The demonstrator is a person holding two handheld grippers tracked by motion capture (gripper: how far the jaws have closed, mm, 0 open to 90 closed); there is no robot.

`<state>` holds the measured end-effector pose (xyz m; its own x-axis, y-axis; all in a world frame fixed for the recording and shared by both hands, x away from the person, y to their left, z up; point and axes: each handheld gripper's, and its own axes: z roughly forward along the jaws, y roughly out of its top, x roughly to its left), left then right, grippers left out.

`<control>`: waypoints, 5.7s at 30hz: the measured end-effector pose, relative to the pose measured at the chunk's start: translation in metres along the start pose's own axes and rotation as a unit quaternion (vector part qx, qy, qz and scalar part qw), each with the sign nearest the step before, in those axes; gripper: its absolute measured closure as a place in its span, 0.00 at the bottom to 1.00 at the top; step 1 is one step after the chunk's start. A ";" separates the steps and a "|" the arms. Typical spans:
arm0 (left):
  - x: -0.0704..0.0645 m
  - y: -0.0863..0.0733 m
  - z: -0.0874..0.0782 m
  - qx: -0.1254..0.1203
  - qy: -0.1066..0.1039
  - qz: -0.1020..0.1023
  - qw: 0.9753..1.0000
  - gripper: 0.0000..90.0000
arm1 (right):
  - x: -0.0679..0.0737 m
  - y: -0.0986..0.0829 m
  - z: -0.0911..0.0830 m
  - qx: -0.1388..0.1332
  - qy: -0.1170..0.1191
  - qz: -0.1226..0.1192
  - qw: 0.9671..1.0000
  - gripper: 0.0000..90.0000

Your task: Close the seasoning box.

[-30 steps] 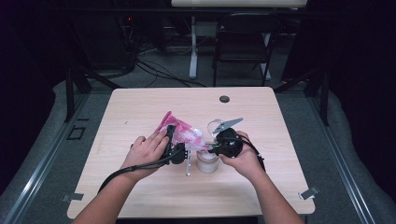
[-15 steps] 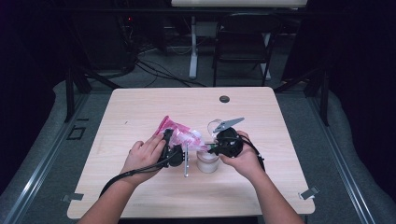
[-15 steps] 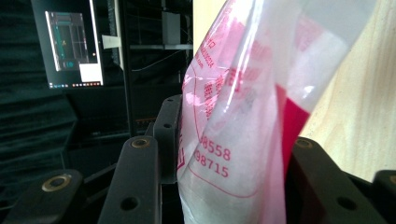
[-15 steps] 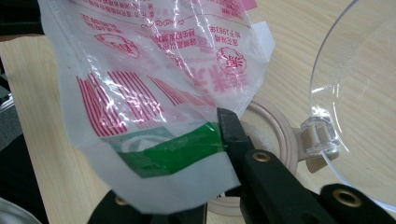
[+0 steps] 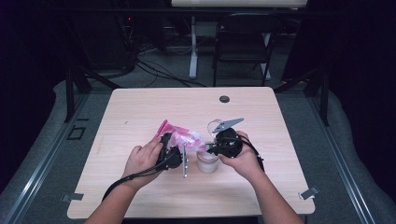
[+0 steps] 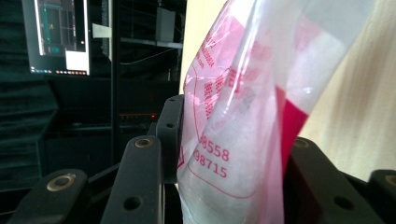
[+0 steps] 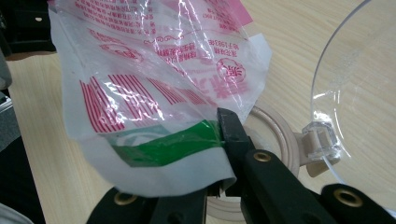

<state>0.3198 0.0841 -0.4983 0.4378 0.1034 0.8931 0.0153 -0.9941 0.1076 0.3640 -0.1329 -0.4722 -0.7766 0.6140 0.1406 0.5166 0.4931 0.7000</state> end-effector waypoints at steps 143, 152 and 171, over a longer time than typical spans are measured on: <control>-0.001 -0.207 0.030 -0.008 -0.142 -0.545 0.826 1.00 | 0.007 0.012 0.005 -0.115 0.011 0.013 0.993 0.51; -0.005 -0.214 0.035 0.007 -0.136 -0.553 0.822 1.00 | 0.007 0.012 0.008 -0.108 0.010 0.010 0.994 0.51; -0.010 -0.213 0.036 0.009 -0.144 -0.559 0.816 0.84 | 0.006 0.012 0.010 -0.106 0.005 0.007 0.994 0.51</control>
<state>0.3448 0.2933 -0.5455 0.3345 0.9370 0.1006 0.5623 -0.2841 0.7766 0.3688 -0.1167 -0.4701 -0.7736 0.6139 0.1571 0.4405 0.3427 0.8298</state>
